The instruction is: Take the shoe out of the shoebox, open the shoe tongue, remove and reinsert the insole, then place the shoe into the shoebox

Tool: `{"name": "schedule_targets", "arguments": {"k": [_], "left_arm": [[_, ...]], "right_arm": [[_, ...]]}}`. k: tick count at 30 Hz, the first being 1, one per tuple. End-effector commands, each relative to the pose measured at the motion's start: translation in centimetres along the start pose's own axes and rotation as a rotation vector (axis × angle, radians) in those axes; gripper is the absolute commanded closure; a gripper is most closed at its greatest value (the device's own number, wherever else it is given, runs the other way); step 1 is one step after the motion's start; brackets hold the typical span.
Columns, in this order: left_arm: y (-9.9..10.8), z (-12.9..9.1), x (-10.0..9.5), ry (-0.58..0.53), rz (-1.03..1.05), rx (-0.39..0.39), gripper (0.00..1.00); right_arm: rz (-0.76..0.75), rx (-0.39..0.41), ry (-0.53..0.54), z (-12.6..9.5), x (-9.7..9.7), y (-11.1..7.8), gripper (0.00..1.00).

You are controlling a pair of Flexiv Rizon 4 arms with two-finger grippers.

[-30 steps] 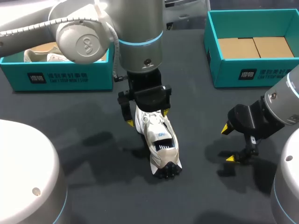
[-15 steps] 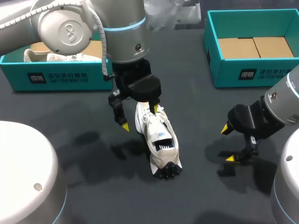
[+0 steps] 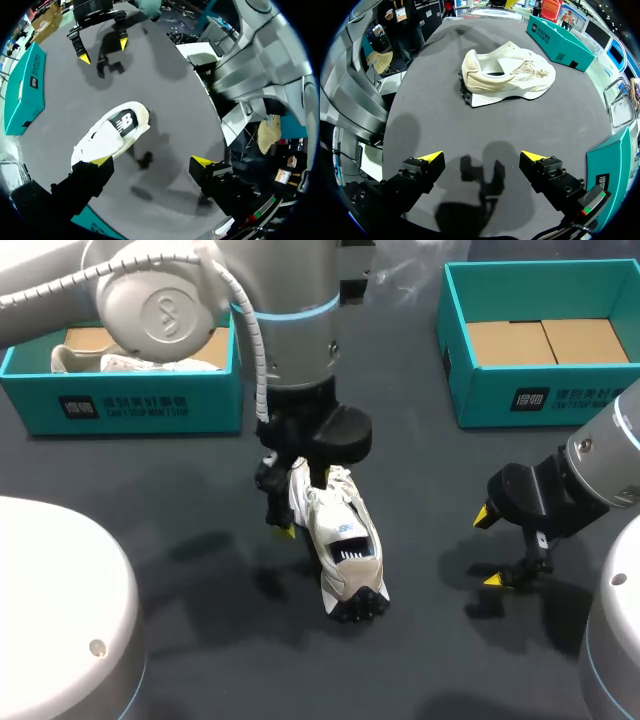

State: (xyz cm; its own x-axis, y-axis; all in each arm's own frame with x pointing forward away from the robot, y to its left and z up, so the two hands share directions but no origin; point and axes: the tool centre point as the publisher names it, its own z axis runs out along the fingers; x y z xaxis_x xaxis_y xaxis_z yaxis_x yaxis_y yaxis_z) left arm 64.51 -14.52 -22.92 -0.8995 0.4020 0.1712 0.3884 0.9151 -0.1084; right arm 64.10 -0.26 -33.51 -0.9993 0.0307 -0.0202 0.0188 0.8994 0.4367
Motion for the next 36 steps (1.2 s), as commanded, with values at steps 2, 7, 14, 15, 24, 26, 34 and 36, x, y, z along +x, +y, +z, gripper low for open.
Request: {"name": "schedule_targets", "arguments": {"k": [2,7,14,15,24,26,34,36], "left_arm": [[-3.0,1.7,1.4,-0.028,-0.280,-0.005,0.00],[-3.3,1.6,1.7,-0.064,-0.301,-0.042,0.00],[-3.9,2.6,1.4,-0.033,-0.323,-0.038,0.00],[-4.1,3.1,1.3,-0.027,-0.347,-0.030,0.00],[-5.5,5.9,0.0,-0.050,-0.455,-0.022,0.00],[-5.8,6.4,-0.2,-0.058,-0.466,-0.030,0.00],[-6.7,9.0,-0.6,-0.060,-0.501,-0.032,0.00],[-6.9,9.6,-0.7,-0.069,-0.516,-0.035,0.00]], "right_arm": [[0.000,0.001,-0.003,-0.1,0.2,-0.1,0.00],[0.000,0.001,-0.003,-0.1,0.2,-0.1,0.00],[0.000,0.001,-0.003,-0.1,0.2,-0.1,0.00],[0.000,0.001,-0.003,-0.1,0.2,-0.1,0.00],[0.000,0.001,-0.003,-0.1,0.2,-0.1,0.00],[0.000,0.001,-0.003,-0.1,0.2,-0.1,0.00],[0.000,0.001,-0.003,-0.1,0.2,-0.1,0.00],[0.000,0.001,-0.003,-0.1,0.2,-0.1,0.00]]}}
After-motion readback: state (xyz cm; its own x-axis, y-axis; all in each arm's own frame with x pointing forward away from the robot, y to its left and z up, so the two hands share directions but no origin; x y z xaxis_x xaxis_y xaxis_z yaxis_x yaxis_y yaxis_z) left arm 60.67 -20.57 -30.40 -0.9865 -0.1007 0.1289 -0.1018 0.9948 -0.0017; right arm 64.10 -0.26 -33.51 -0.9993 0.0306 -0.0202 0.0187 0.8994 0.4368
